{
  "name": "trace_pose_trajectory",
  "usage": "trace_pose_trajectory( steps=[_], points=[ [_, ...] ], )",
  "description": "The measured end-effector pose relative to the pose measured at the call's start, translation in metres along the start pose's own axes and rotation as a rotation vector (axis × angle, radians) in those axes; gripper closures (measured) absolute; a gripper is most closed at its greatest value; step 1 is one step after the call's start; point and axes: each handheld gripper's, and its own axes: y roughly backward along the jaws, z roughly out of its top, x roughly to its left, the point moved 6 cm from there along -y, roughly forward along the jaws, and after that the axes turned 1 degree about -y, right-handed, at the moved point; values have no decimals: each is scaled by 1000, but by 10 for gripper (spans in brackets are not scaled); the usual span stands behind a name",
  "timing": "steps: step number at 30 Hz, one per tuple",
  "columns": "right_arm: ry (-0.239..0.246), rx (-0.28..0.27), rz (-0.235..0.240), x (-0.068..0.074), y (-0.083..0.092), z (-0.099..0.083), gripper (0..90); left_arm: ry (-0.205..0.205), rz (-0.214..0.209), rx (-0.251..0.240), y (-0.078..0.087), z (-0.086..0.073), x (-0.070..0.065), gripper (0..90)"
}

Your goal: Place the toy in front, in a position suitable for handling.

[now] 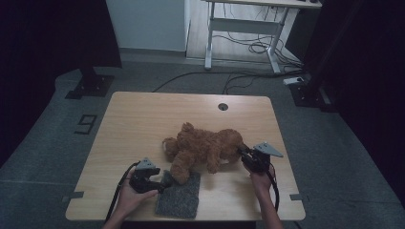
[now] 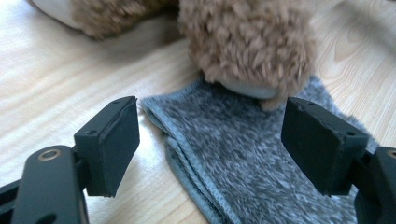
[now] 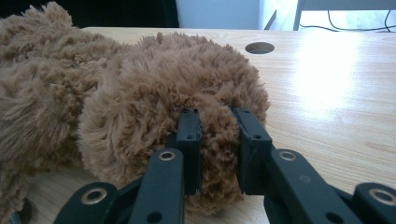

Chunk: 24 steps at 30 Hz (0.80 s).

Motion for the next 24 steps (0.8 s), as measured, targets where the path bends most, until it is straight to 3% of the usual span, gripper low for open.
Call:
trace_pose_trajectory(
  steps=[10, 18, 21, 22, 23, 24],
  points=[
    [-1, 2, 2, 1, 1, -1, 739, -24, 53, 39, -9, -6, 1, 193],
    [2, 3, 4, 0, 1, -1, 739, -15, 62, 43, -13, -10, 5, 198],
    [1, 3, 4, 0, 1, -1, 739, -33, 86, 37, -13, -11, 5, 243],
    [1, 3, 4, 0, 2, -1, 739, -50, 104, 34, -13, -12, 4, 264],
    [3, 4, 5, 0, 2, -2, 739, -91, 130, 35, -13, -15, -1, 298],
    [2, 3, 5, 0, 2, -2, 738, -91, 130, 35, -13, -15, -1, 337]
  ],
)
